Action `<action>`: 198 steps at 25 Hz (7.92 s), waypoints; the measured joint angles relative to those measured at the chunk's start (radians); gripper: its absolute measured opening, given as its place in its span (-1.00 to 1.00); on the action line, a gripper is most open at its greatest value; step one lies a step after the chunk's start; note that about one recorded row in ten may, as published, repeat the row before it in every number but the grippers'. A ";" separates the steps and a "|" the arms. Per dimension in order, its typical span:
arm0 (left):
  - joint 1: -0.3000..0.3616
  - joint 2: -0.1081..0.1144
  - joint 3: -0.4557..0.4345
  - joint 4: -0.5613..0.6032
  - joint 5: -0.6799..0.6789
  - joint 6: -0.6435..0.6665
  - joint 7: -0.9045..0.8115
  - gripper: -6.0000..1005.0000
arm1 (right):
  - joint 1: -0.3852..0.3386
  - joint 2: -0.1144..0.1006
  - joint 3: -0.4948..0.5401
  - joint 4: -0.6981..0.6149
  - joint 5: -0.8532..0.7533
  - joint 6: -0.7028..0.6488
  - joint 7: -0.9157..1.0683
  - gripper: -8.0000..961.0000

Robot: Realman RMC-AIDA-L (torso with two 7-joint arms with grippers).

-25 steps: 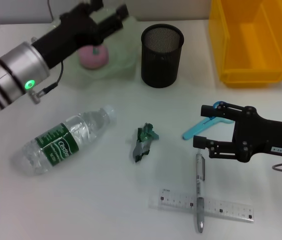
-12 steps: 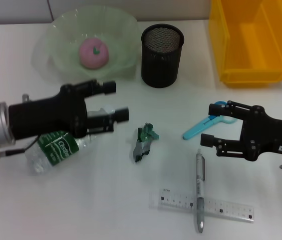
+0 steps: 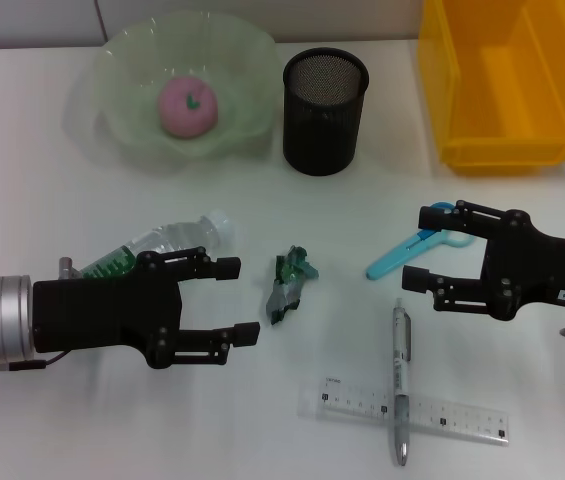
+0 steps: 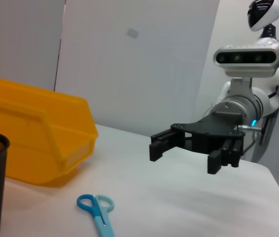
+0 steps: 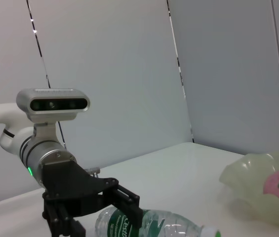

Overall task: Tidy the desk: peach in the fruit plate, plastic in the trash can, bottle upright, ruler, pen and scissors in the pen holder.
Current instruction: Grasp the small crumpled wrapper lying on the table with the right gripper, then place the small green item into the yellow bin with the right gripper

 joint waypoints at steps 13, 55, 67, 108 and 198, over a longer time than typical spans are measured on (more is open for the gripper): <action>0.012 0.006 -0.021 0.005 -0.003 0.026 0.000 0.60 | 0.018 -0.016 -0.007 -0.012 -0.004 -0.014 0.093 0.70; 0.006 0.038 -0.026 0.033 0.016 -0.005 -0.030 0.60 | 0.452 0.035 -0.680 -0.367 -0.347 0.168 0.809 0.70; 0.016 0.044 -0.025 0.032 0.016 -0.003 -0.039 0.59 | 0.438 0.037 -0.831 -0.313 -0.236 0.353 0.718 0.70; 0.021 0.046 -0.044 0.034 0.009 0.008 -0.039 0.59 | 0.436 0.041 -1.111 -0.245 -0.106 0.601 0.574 0.70; 0.014 -0.017 -0.143 0.027 0.006 0.073 -0.015 0.59 | 0.074 0.034 -0.115 0.218 1.019 0.432 -0.414 -0.81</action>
